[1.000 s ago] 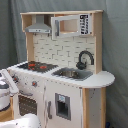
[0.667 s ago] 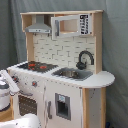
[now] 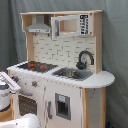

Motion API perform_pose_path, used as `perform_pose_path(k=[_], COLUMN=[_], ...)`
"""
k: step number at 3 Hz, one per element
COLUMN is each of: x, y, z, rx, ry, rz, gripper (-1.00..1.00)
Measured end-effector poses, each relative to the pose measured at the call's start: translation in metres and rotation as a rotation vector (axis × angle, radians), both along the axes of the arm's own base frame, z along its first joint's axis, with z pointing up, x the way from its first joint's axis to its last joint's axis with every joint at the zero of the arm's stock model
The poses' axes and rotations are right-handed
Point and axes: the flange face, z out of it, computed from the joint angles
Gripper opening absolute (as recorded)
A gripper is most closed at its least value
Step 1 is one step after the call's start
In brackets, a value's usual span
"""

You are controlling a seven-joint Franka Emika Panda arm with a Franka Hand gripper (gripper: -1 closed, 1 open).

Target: Play with the kitchen

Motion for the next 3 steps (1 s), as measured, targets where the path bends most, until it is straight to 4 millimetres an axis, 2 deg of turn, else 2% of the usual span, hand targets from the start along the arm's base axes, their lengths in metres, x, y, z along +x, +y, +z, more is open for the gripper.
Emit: perform_pose_path(k=[3], x=[0.0], y=[-0.0031], z=[-0.0014], rx=[-0.326], ry=[-0.015], rz=[0.013], gripper=[-1.0])
